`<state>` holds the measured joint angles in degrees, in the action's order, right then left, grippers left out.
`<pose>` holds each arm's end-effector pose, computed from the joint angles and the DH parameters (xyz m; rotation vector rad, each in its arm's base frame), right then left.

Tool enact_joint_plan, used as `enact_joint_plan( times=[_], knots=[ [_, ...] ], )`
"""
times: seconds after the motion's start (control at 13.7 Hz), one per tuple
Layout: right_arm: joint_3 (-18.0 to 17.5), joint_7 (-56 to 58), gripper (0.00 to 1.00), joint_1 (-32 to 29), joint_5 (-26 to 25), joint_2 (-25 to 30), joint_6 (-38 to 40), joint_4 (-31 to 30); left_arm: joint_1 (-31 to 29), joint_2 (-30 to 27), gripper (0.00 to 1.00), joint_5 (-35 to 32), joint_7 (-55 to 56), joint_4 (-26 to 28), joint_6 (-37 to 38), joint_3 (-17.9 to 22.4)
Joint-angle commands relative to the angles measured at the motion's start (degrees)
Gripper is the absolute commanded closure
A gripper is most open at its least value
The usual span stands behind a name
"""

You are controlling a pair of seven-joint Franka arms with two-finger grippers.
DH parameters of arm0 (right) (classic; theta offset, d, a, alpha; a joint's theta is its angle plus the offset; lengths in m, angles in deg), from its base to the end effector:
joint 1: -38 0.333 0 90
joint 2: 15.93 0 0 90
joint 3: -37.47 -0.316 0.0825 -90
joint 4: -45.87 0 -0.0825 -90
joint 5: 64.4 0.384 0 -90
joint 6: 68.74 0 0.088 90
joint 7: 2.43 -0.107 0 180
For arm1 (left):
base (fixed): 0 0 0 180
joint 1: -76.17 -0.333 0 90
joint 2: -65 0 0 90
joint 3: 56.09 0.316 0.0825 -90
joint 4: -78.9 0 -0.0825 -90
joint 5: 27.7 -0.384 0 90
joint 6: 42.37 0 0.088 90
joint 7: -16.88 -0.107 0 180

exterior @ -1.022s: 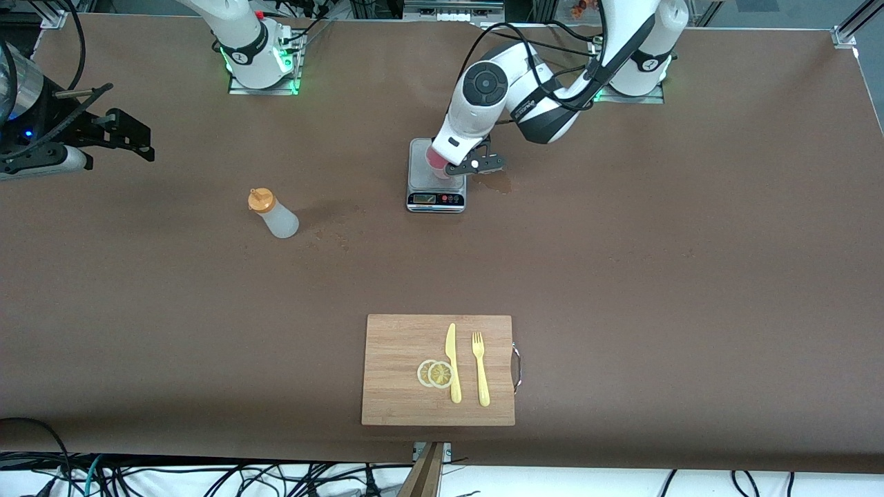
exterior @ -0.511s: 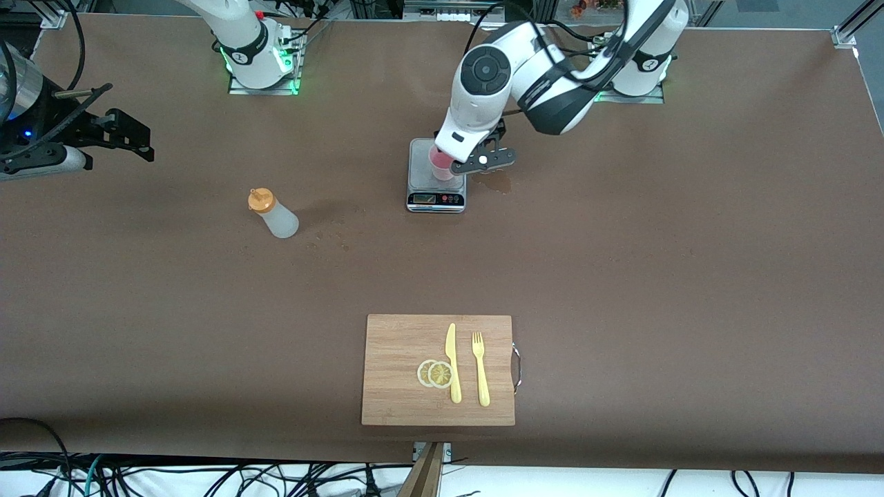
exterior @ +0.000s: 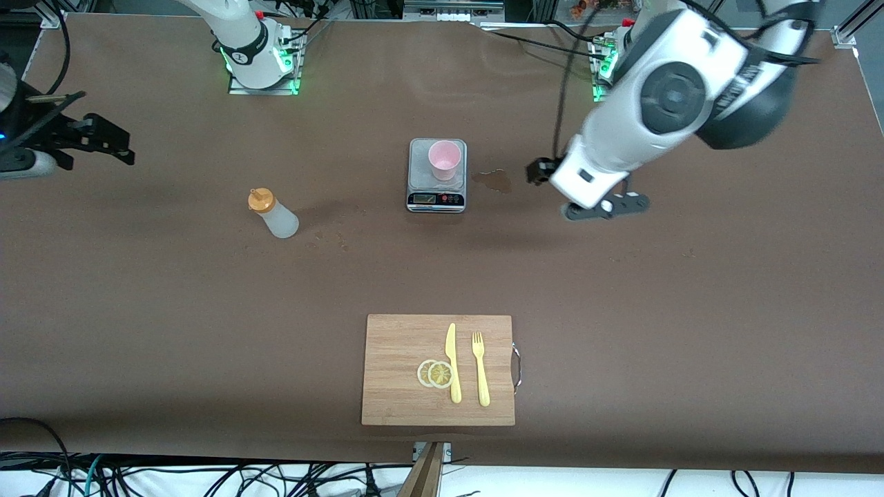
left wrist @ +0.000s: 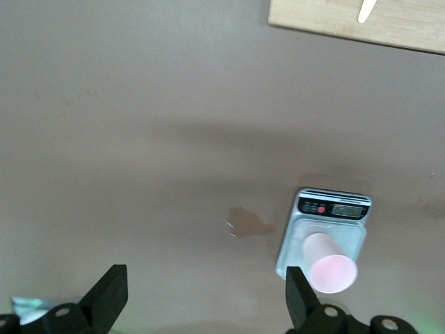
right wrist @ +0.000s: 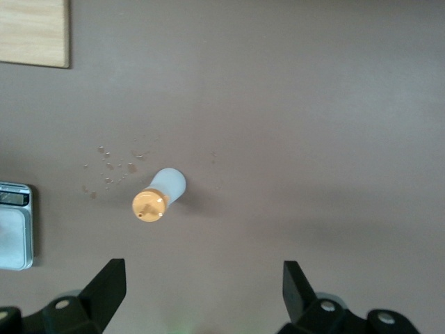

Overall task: Add sauce to pink cup with both arms
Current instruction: 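Release the pink cup and raise the left gripper away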

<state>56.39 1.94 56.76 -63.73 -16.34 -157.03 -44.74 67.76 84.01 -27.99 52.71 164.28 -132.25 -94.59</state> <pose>0.5529 0.0004 0.6132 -3.1274 -0.1150 0.0733 0.5629 -0.2654 0.5029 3.0411 0.1642 -0.4008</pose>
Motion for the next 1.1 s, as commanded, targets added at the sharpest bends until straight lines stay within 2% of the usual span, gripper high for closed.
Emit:
enact_joint_plan(
  times=[0.0,0.15,0.22,0.37,0.51,0.73,1.02],
  knots=[
    [0.1,0.8,0.00,-0.2,0.1,0.4,0.7,1.5,0.5,-6.1,0.00,0.3,-14.6,2.6,0.9,7.4],
    [0.0,3.5,0.00,0.0,0.2,-0.1,2.0,2.8,5.3,-11.5,0.00,0.3,-27.2,7.1,-0.8,18.3],
    [-0.1,9.1,0.00,0.6,0.2,-1.2,5.4,3.0,7.4,-14.3,0.00,0.4,-31.9,10.4,-3.5,22.9],
    [-0.4,19.4,0.00,0.7,3.1,-1.5,7.4,2.6,9.5,-19.4,0.00,0.4,-32.8,17.3,-10.1,29.2],
    [-0.2,33.1,0.00,0.6,5.8,-1.7,7.4,1.7,9.2,-19.5,0.00,0.4,-32.8,17.5,-9.1,30.2],
    [0.3,48.7,0.00,-1.2,13.4,-3.3,6.8,-0.9,9.0,-19.3,0.00,0.5,-33.5,16.0,-5.7,30.0],
    [0.3,72.2,0.00,-7.7,24.3,-8.6,4.9,-5.2,9.3,-18.8,0.00,0.6,-33.2,14.6,-5.7,30.0]
  ],
)
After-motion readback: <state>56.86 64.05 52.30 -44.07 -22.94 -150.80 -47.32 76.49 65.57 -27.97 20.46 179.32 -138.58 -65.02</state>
